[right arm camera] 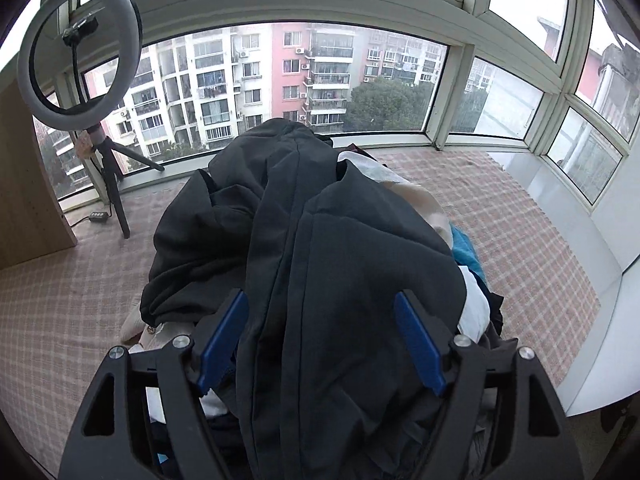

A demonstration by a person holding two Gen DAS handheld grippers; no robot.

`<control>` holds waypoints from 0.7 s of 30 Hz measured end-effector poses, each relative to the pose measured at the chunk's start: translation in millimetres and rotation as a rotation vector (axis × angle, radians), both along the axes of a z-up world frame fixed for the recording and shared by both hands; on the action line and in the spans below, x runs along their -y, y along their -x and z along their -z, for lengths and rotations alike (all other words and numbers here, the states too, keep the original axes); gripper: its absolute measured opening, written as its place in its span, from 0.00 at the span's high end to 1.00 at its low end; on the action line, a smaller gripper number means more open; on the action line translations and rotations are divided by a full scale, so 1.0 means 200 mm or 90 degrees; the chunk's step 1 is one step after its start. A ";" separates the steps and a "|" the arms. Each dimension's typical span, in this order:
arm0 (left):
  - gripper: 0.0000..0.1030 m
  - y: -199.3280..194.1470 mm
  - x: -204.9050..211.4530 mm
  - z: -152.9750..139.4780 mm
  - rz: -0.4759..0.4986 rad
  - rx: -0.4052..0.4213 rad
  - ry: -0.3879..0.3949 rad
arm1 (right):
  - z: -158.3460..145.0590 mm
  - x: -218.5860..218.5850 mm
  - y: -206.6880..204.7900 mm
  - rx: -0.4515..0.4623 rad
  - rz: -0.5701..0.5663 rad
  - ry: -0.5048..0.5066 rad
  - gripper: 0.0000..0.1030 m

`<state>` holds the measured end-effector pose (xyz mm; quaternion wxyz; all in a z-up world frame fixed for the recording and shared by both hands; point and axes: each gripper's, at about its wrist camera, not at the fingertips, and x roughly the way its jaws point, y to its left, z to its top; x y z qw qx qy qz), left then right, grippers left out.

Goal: Fold clothes
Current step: 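Reach the right tool into the clothes pile and grasp the dark trousers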

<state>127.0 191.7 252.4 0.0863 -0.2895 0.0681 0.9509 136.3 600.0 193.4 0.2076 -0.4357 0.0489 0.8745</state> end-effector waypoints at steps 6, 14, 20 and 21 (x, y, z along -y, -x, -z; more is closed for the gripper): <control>0.08 0.03 0.00 0.02 -0.033 0.001 0.041 | 0.09 -0.15 0.03 0.014 -0.044 0.078 0.80; 0.08 0.06 0.06 0.00 -0.029 -0.008 0.049 | -0.11 -0.28 -0.20 -0.151 -0.054 0.275 0.94; 0.08 0.03 0.21 -0.04 -0.026 -0.030 0.047 | -0.41 0.02 -0.14 -0.261 -0.127 0.369 0.94; 0.08 0.02 0.26 -0.05 -0.032 -0.033 0.044 | -0.46 0.11 -0.12 -0.273 -0.152 0.368 0.94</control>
